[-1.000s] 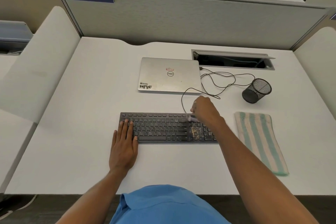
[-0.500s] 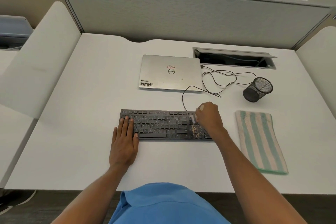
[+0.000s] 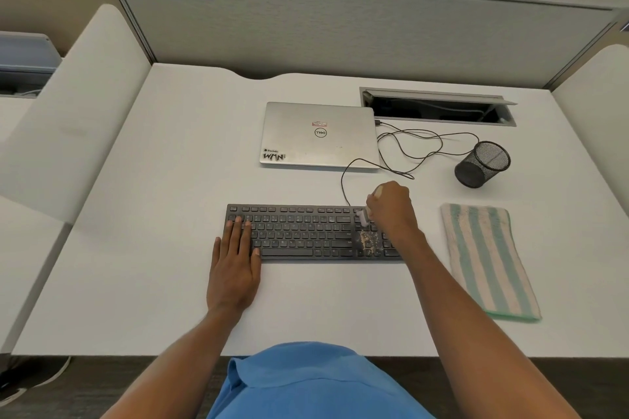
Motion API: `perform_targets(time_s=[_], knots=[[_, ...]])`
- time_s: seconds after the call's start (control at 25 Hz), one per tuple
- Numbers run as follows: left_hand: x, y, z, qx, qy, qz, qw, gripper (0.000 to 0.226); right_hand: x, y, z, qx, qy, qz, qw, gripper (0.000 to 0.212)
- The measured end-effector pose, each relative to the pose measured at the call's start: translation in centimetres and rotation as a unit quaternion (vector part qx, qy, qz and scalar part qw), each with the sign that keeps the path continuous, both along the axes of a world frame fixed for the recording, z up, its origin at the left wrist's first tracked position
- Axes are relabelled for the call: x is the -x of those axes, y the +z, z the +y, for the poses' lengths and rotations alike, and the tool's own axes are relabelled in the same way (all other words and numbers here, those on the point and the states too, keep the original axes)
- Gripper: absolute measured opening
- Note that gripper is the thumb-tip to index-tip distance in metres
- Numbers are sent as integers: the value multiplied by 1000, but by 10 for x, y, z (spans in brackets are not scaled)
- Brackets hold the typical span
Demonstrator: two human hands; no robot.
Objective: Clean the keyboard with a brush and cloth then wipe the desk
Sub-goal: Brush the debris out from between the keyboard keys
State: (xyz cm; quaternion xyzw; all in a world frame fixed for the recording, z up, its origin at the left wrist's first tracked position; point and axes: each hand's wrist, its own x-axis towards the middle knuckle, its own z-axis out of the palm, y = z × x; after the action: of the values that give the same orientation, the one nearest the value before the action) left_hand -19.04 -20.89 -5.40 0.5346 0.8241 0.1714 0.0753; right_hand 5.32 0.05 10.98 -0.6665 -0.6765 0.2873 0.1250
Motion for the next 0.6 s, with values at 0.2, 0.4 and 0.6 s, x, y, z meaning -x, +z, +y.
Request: perform_targets(time_s=[0.2, 0.4, 0.6], knots=[[1, -1, 1, -3, 0, -3, 1000, 65, -2, -2, -1, 10, 16, -17, 1000, 24], [0, 0, 1, -5, 1, -6, 1000, 65, -2, -2, 1, 8, 16, -26, 1000, 25], [0, 0, 1, -9, 1, -6, 1000, 65, -4, -9, 4, 10, 10, -17, 1000, 27]])
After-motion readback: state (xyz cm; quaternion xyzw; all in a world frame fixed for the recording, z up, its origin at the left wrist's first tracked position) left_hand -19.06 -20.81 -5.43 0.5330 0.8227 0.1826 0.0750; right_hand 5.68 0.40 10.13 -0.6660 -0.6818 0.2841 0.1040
